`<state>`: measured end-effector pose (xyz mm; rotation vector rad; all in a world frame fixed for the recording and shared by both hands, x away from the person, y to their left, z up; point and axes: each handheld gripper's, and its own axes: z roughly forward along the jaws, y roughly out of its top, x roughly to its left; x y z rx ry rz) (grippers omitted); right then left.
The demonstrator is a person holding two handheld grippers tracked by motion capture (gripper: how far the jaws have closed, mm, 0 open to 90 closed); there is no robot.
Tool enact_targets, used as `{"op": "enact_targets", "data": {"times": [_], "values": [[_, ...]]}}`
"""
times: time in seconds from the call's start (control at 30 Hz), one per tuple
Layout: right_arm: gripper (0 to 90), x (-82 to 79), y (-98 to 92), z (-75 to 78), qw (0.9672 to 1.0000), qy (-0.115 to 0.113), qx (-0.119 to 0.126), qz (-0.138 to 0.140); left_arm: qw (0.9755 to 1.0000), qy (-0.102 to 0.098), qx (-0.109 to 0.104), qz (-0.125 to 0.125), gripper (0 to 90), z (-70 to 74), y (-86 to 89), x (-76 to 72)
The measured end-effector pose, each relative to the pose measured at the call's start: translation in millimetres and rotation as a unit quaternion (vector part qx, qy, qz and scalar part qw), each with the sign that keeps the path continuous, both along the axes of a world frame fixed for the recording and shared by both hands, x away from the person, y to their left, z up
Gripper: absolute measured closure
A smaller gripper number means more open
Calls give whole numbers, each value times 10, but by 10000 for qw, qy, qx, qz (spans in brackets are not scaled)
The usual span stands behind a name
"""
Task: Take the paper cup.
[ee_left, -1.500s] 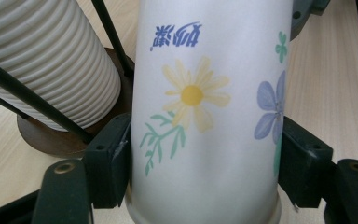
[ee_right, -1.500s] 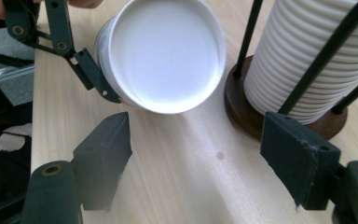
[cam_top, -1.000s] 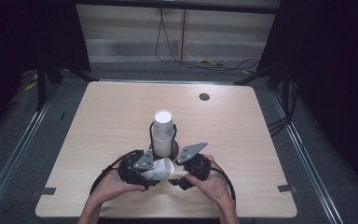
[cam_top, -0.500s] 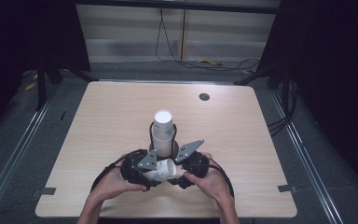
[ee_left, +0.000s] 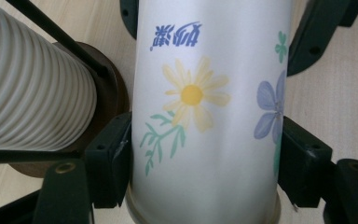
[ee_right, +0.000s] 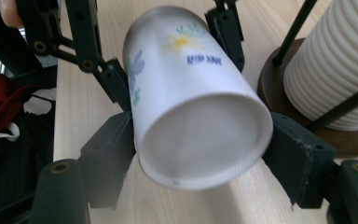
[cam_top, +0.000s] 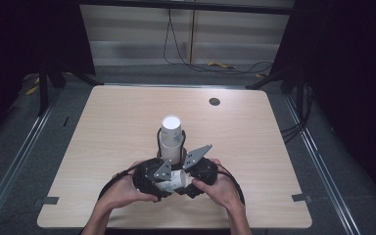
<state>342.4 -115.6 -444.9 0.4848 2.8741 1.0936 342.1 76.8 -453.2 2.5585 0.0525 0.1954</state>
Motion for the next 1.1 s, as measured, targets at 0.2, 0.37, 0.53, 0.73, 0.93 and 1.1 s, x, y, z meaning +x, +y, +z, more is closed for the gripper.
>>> {"op": "enact_targets", "data": {"times": [0.2, 0.37, 0.53, 0.73, 0.93, 1.1], "values": [[301, 4, 32, 1, 10000, 61, 36, 24, 9999, -35, 98, -55, 296, 0, -36, -4], [324, 9, 18, -10, 9998, 134, 45, 100, 9999, -27, 62, -99, 287, -24, -25, -8], [345, 28, 21, -4, 9997, 82, 99, 188, 10000, -24, -16, -40, 272, -42, 1, 7], [359, 29, 21, -11, 9997, 39, 121, 221, 9999, -30, -123, 50, 244, -67, 34, 12], [361, 23, 0, 2, 9996, -26, 218, 189, 9994, -65, -330, 105, 192, -38, 68, 22], [361, 26, -16, -1, 9995, -20, 295, 126, 9983, 2, -558, 170, 171, -22, 105, 27]]}}
